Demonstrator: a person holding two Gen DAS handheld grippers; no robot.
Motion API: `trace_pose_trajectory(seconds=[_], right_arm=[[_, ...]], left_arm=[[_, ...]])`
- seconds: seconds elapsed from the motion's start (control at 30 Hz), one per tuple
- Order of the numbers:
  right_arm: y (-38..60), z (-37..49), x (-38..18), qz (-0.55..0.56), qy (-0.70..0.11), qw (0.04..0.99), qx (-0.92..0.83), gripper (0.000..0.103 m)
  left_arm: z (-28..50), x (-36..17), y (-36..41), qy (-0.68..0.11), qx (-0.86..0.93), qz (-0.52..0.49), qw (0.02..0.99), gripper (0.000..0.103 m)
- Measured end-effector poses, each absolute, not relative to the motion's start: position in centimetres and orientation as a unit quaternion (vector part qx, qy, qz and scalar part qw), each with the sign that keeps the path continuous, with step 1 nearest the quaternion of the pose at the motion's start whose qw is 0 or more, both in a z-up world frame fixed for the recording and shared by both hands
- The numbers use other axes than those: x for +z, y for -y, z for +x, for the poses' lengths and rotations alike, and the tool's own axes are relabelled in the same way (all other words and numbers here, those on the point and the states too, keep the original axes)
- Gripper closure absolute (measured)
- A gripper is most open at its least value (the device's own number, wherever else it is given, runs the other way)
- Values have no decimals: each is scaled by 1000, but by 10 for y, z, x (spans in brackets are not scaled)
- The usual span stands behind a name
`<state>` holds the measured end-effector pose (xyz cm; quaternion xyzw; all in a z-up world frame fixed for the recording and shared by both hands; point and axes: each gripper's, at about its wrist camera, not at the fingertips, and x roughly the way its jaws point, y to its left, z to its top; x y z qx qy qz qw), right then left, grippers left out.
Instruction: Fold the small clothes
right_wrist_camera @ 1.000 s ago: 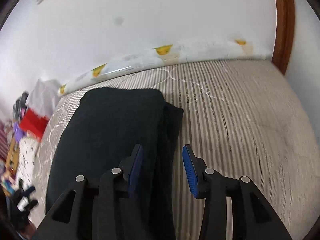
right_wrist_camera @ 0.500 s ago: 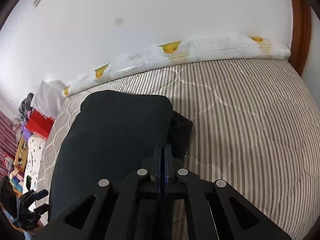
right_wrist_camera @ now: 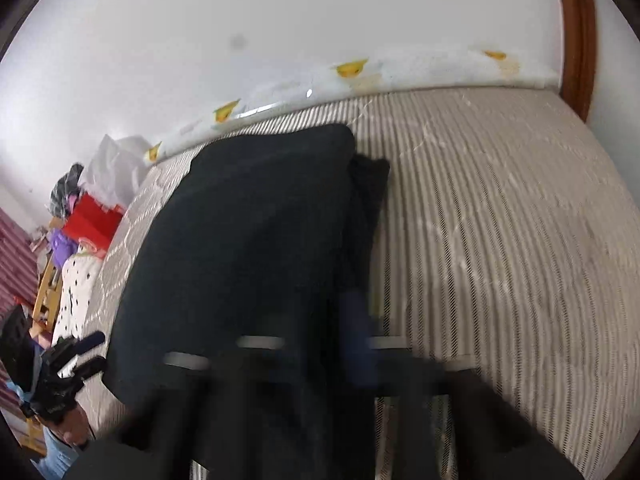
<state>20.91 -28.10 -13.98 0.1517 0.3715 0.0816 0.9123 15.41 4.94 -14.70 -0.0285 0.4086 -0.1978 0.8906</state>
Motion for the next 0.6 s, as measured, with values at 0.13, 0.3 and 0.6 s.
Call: trace_pose_trajectory(seconds=[0.13, 0.3, 0.6], right_arm=[[289, 184, -136, 159, -335, 926, 67, 101], [281, 149, -131, 157, -332, 930, 23, 98], [244, 106, -158, 96, -323, 940, -51, 85]], left_arm=[[143, -144, -50, -407, -190, -19, 893, 56], [135, -141, -46, -403, -170, -12, 899, 56], [124, -138, -35, -405, -141, -11, 904, 56]])
